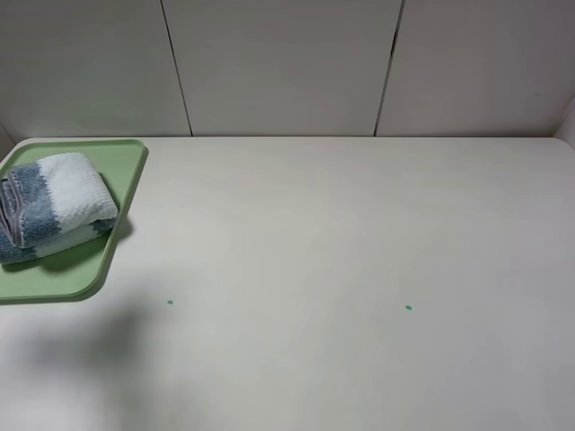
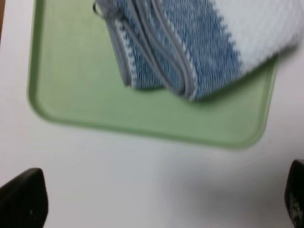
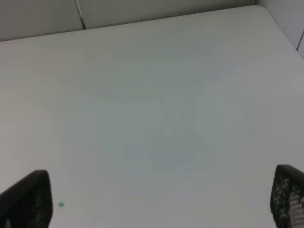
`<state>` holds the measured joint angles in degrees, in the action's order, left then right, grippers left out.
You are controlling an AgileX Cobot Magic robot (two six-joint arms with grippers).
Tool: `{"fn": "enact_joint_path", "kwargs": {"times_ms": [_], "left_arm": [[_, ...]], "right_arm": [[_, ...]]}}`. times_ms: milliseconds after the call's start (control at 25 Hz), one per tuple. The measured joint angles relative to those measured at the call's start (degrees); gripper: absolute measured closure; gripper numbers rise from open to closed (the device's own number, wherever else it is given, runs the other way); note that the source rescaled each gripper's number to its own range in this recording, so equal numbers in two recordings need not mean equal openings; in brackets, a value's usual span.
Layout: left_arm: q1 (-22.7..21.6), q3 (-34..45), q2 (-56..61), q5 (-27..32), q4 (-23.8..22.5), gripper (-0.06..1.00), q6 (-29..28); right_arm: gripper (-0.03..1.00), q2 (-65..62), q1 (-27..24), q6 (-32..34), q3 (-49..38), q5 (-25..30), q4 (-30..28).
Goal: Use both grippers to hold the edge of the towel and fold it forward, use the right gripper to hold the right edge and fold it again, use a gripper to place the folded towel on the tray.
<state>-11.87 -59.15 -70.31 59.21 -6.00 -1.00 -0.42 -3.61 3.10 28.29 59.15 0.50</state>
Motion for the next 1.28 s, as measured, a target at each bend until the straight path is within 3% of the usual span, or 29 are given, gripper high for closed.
{"fn": "enact_joint_path", "kwargs": {"times_ms": [240,760,1120,1280], "left_arm": [[-0.11,0.0,7.94,7.9,2.9,-0.05,4.26],[-0.11,5.13,33.52,8.09,11.77,-0.05,16.04],[0.13,15.59,56.91,8.04,14.86,-0.05,16.06],[3.2,21.32,65.34,6.35,14.93,-0.05,16.06]], "right_arm": [[-0.03,0.0,0.0,0.0,0.0,0.0,0.0],[-0.03,0.0,0.0,0.0,0.0,0.0,0.0],[-0.03,0.0,0.0,0.0,0.0,0.0,0.0],[-0.03,0.0,0.0,0.0,0.0,0.0,0.0]]}}
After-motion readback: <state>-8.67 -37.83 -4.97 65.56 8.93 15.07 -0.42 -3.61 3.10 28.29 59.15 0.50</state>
